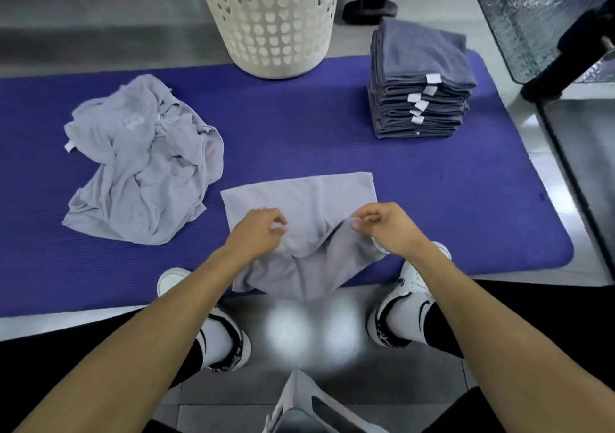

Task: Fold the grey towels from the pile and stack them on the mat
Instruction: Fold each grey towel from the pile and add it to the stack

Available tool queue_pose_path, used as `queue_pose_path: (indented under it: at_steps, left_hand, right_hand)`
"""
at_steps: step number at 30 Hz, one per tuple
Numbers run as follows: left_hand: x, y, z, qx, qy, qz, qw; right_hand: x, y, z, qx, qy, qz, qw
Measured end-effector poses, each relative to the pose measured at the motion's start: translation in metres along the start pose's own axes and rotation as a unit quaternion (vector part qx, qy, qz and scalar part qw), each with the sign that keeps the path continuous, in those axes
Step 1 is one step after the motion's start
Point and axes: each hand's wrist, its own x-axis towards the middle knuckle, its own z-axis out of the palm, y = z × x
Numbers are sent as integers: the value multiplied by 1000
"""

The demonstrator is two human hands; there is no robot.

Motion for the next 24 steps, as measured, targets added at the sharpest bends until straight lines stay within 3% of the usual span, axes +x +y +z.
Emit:
queue_pose_path:
  at_steps: [4,7,13,16,24]
  left_hand:
    - [3,60,8,-176,-36,77,981]
    - [9,80,19,-178,-76,114,974]
    - [34,90,21,-257,-43,104,960]
    - [60,98,18,-251,-47,71,964]
    - [178,103,61,-127,-38,37,991]
  right_hand:
    - [2,-6,-9,40,-11,-30,999]
    - [3,-5,-14,66,-15,-54,996]
    - [19,18,-21,73,-55,-25,995]
    - [34,41,-23,46,-91,13,995]
    - [75,110,-23,87,-91,100,987]
